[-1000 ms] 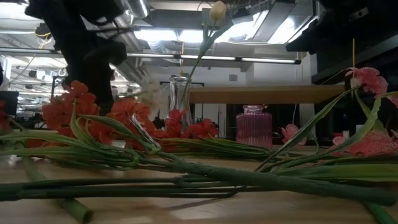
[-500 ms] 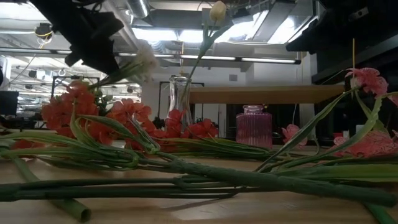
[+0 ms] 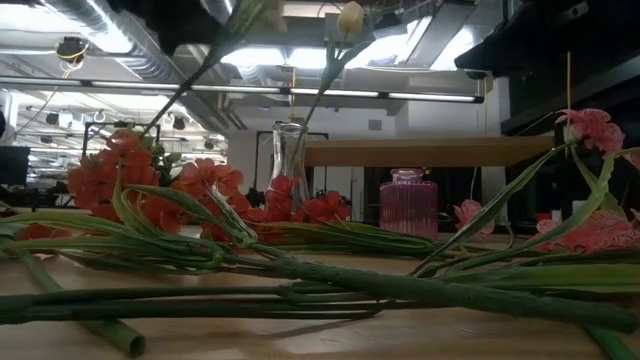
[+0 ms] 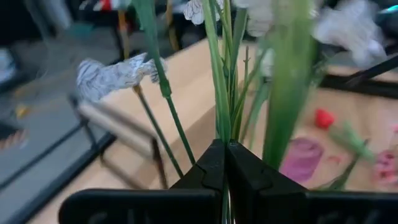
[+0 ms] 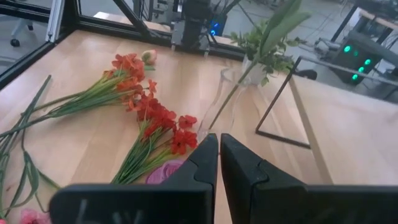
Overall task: Pick and place flowers into a vace then onto a shelf
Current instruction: Put the white flowers into the transparent vase
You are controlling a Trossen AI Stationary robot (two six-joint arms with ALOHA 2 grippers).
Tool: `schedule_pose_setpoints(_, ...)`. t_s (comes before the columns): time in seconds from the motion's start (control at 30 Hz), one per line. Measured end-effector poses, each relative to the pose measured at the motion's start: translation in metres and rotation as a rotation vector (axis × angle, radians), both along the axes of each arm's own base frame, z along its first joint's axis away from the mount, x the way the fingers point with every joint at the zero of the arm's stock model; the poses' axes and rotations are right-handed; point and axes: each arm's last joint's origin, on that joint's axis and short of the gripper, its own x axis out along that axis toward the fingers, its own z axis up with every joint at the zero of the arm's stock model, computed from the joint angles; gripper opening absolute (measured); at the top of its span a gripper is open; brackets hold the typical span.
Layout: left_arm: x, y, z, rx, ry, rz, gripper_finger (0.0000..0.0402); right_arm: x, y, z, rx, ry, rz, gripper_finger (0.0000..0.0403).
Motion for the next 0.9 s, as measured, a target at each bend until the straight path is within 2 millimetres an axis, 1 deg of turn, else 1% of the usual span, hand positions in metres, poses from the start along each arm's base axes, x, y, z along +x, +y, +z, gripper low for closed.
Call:
schedule_pose_setpoints(0.17, -0.008, 0.011, 0.011, 0.048, -0.046, -0.049, 0.0003, 0.0, 0.0, 0.002, 0.005, -0.016, 0.0, 0.0023)
schedule_pose_setpoints(0.27, -0.007, 0.02, 0.015, 0.055, -0.079, -0.134, 0.0003, 0.0, 0.0, 0.002, 0.005, -0.017, 0.0, 0.0023)
schedule_pose_setpoints(0.33, -0.003, 0.026, 0.017, 0.068, -0.115, -0.193, 0.0003, 0.001, 0.0, 0.002, 0.006, -0.021, 0.001, 0.0023)
schedule_pose_setpoints(0.47, 0.008, 0.045, 0.019, 0.101, -0.171, -0.212, 0.0003, 0.001, 0.0, 0.004, 0.011, -0.041, 0.001, 0.0023)
schedule_pose_setpoints(0.6, 0.024, 0.06, 0.012, 0.089, -0.197, -0.275, 0.0003, 0.001, 0.0, 0.004, 0.026, -0.042, -0.002, 0.0023)
schedule_pose_setpoints(0.73, 0.042, 0.071, 0.009, 0.129, -0.276, -0.314, 0.0003, 0.001, 0.0, 0.004, 0.024, -0.042, -0.002, 0.0023)
schedule_pose_setpoints(0.83, 0.043, 0.076, 0.018, 0.182, -0.383, -0.379, 0.0003, 0.001, 0.0, 0.004, 0.022, -0.043, -0.001, 0.0023)
schedule_pose_setpoints(0.9, 0.041, 0.078, 0.023, 0.18, -0.437, -0.415, 0.0003, 0.001, 0.0, 0.004, 0.021, -0.043, -0.001, 0.0023)
